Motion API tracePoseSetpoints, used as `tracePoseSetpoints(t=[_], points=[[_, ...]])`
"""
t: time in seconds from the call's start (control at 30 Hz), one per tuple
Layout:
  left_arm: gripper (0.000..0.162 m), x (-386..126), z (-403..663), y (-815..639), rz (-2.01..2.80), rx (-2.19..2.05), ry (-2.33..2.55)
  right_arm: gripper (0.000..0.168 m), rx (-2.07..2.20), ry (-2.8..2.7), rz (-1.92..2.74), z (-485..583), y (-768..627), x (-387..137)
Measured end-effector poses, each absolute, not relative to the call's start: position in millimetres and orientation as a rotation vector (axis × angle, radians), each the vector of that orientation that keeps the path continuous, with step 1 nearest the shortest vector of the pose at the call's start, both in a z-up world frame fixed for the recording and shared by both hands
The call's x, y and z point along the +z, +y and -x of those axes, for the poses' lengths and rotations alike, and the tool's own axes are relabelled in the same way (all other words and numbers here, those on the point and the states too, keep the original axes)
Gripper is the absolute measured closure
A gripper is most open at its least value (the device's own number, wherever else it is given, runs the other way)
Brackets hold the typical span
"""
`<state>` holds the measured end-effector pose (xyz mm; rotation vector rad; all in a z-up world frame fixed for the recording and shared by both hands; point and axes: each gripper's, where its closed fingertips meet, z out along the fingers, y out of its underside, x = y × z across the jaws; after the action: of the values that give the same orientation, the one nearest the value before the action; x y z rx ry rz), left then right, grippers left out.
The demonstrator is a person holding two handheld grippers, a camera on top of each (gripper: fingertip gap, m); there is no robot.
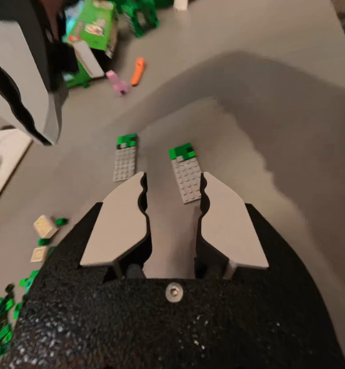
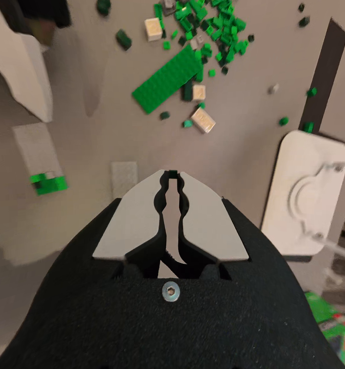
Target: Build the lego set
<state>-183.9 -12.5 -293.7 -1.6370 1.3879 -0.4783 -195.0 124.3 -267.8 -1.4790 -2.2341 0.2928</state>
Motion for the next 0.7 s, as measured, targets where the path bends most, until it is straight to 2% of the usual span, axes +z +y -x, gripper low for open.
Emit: tracePoseSetpoints(t=[0.2, 0.43, 0.6, 0.67, 0.7], points=[[0.106, -323, 161, -27, 1.801, -0.492, 1.463, 0.161, 0.501, -2.162, 1.592, 124, 56, -276], [0.103, -345, 164, -25, 2.003, -0.535, 1.427, 0.161, 0.611, -2.176, 1.563, 117, 5, -292], [0.108, -345, 163, -22, 2.054, -0.520, 1.416, 0.161, 0.657, -2.147, 1.570, 124, -3, -298], [0.114, -345, 164, -20, 2.073, -0.516, 1.399, 0.161, 0.668, -2.130, 1.579, 125, -3, -300], [0.123, -345, 164, -20, 2.076, -0.513, 1.399, 0.161, 0.666, -2.126, 1.577, 126, -2, -302]])
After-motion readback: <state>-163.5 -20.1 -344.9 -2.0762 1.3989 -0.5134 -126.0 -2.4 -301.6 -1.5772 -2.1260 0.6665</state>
